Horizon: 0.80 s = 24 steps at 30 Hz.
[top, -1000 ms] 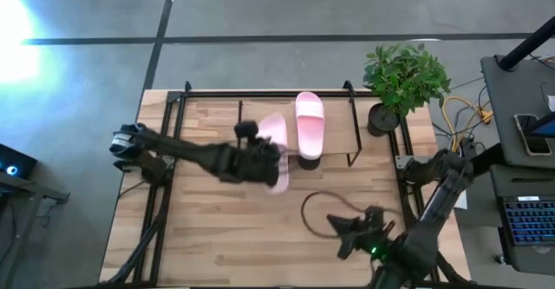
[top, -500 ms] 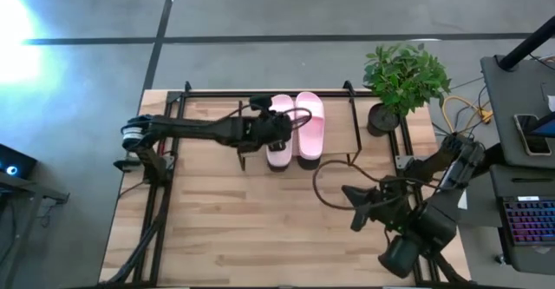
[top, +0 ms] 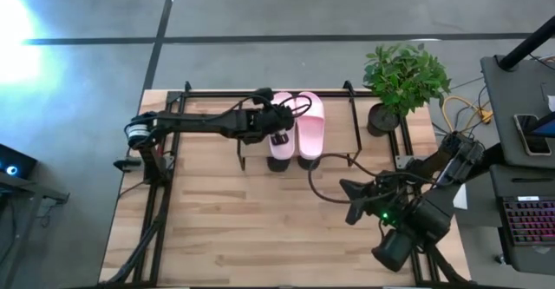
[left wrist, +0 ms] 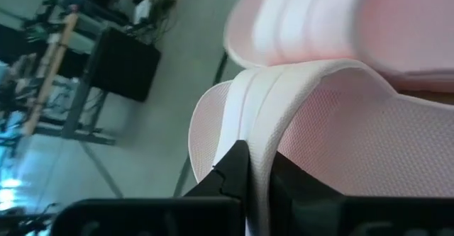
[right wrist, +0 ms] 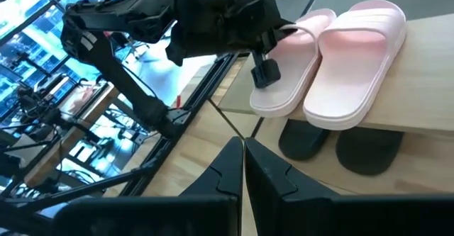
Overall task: Pick and place slides into the shelf
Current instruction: Put the pink slide on the shelf, then adjust the pink slides on the shelf
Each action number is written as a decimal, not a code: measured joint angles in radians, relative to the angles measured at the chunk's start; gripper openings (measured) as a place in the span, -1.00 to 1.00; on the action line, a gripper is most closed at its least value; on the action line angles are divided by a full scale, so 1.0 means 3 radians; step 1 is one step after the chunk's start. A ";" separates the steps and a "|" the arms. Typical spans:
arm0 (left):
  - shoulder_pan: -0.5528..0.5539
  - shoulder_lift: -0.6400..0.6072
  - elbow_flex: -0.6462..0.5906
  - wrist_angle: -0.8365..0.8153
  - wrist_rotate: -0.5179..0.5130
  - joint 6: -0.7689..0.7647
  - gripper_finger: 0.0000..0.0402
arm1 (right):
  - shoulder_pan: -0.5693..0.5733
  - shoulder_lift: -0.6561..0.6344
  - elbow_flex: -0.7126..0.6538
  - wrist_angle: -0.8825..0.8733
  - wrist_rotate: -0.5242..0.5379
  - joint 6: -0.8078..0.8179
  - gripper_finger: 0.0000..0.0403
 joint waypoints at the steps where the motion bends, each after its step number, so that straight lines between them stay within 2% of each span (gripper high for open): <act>1: -0.0001 0.0000 0.0000 -0.0013 0.0062 -0.0002 -0.97 | -0.0002 0.0000 0.0000 0.0000 0.0000 -0.0006 -0.96; 6: -0.0034 0.0000 -0.0015 -0.0068 0.0111 -0.0009 -0.79 | -0.0003 0.0000 0.0000 0.0000 0.0000 -0.0006 -0.96; 11: -0.0071 -0.0032 0.0028 -0.0402 0.0124 -0.0217 -0.58 | -0.0002 0.0000 0.0000 0.0000 -0.0044 -0.0004 -0.96; 14: -0.0096 -0.0110 0.0034 -0.0504 0.0190 -0.0272 -0.49 | -0.0002 0.0001 -0.0003 0.0009 -0.0217 0.0017 -0.96; 20: -0.0132 -0.0251 0.0059 -0.0533 0.0321 -0.0277 -0.44 | -0.0015 0.0001 -0.0168 0.0041 -0.0853 0.0365 -0.96; 24: -0.0186 -0.0383 0.0069 -0.0530 0.0542 -0.0283 -0.44 | -0.0064 0.0001 -0.0449 0.0132 -0.0951 0.0710 -0.96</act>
